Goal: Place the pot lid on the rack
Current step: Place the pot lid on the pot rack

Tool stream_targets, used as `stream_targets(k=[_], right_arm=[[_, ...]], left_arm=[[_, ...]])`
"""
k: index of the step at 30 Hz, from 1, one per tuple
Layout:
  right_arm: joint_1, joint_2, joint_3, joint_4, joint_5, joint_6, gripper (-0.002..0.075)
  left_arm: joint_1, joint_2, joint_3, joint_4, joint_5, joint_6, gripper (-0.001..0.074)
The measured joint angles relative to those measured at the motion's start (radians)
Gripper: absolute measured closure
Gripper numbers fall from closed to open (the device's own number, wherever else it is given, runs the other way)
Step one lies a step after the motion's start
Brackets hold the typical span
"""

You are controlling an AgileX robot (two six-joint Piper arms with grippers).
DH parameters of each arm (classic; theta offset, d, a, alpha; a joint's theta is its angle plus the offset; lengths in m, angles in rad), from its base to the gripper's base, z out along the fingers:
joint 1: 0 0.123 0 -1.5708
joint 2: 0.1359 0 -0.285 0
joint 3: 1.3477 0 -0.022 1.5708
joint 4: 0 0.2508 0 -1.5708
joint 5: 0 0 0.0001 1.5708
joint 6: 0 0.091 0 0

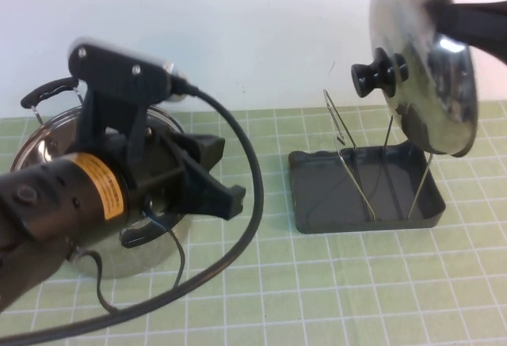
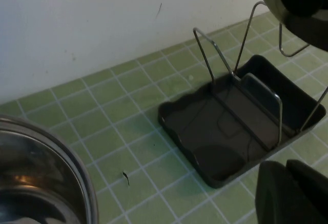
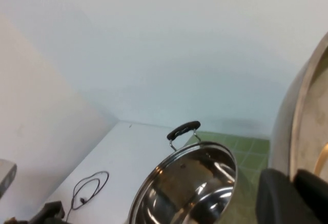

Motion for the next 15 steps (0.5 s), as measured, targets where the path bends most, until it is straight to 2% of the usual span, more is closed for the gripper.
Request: stream_targets(k=[9, 15], right_arm=[[0.124, 0.09, -0.052, 0.0, -0.065, -0.044, 0.0702], [0.139, 0.114, -0.061, 0.006, -0.079, -0.07, 0.0701]], left_arm=[[0.0, 0.0, 0.029, -0.037, -0.025, 0.0, 0.0733], [0.0, 0.0, 0.029, -0.039, -0.026, 0.0, 0.0734]])
